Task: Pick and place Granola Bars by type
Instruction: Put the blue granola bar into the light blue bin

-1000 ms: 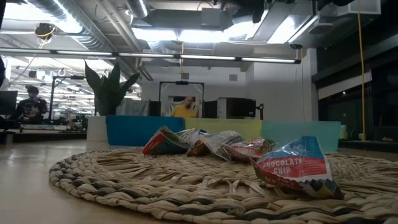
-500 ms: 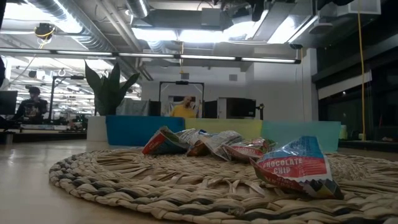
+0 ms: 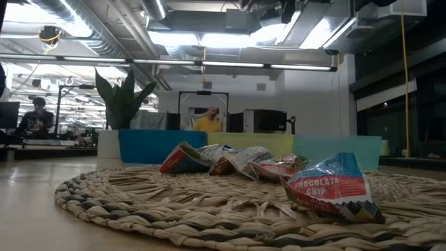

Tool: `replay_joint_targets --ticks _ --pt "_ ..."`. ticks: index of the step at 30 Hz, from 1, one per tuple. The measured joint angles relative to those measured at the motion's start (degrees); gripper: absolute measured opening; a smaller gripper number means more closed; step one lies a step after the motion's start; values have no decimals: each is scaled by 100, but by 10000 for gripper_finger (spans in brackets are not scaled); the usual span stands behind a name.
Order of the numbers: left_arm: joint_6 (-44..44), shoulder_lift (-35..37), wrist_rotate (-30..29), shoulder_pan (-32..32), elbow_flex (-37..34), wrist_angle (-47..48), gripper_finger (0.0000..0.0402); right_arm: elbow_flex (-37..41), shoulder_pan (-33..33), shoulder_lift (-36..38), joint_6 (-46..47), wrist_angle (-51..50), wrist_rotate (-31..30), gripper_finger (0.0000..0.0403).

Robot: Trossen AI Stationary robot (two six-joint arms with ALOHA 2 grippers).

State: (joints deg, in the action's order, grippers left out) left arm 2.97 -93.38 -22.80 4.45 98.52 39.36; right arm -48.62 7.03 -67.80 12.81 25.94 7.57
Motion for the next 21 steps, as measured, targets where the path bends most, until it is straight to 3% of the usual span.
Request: replay_joint_targets --ticks 9,21 --pt "487 0 -133 -4 0 693 185 0 0 282 -258 -272 0 67" --pt "874 -1 -195 2 0 847 192 0 0 1685 -425 -2068 -683 67"
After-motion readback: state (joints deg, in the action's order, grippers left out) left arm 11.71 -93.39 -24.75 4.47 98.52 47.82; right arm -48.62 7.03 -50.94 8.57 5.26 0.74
